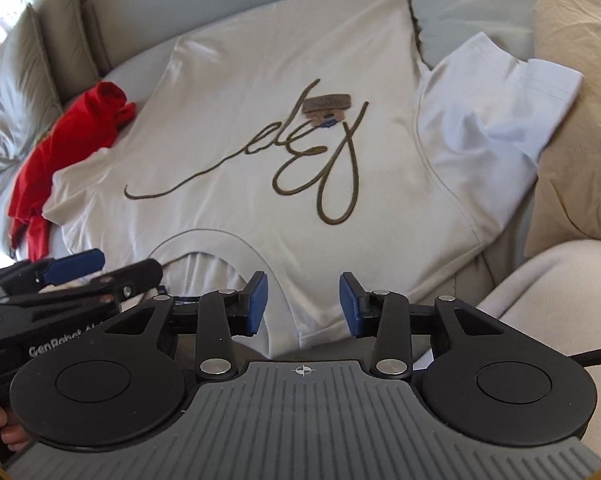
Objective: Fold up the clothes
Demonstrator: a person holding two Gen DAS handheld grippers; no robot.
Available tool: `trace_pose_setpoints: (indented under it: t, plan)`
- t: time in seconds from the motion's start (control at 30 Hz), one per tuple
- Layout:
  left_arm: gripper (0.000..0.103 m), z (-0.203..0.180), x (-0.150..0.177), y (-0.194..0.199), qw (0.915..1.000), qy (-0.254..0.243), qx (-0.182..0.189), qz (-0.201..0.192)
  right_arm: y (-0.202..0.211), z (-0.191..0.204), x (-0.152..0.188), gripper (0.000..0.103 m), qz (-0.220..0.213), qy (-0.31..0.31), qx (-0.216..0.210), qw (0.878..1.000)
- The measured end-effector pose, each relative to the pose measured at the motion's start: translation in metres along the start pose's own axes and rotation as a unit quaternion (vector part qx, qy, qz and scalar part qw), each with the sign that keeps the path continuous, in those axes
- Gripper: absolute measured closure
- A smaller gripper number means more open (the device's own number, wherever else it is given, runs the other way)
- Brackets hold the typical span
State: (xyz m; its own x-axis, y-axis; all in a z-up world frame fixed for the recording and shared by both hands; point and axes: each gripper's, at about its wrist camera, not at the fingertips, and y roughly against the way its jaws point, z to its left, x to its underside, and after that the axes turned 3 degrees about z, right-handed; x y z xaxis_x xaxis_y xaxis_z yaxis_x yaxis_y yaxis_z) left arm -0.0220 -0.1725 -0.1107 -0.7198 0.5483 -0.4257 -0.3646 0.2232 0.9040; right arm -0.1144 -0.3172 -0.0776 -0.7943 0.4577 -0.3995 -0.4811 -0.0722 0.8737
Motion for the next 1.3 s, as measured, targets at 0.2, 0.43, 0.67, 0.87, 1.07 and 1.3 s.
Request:
trace_pose_setpoints:
  t: [0.2,0.43,0.67,0.87,1.07,1.3]
  plan:
    - [0.040,0.007,-0.001,-0.010,0.9995,0.030,-0.006,0.008,-0.027,0.013,-0.001,0.065,0.029,0.034,0.020,0.999]
    - [0.040,0.010,0.012,0.011,0.9989,0.047,0.005,0.003,-0.003,-0.009,0.017,0.064,0.066,-0.024,-0.030,0.997]
    - [0.035,0.005,0.004,0.041,0.9970,0.055,0.004,-0.055,0.058,-0.038,-0.004,0.054,-0.048,-0.098,-0.059,0.992]
    - [0.034,0.007,0.001,0.043,0.9953,0.071,0.011,-0.065,0.104,-0.077,-0.026,0.045,-0.140,-0.158,-0.049,0.976]
    - [0.034,0.008,0.002,0.034,0.9953,0.081,0.015,-0.051,0.110,-0.133,-0.046,0.050,-0.195,-0.227,0.012,0.954]
    - [0.034,0.010,0.002,0.029,0.9954,0.084,0.013,-0.044,0.068,-0.168,-0.060,0.056,-0.160,-0.230,0.046,0.959]
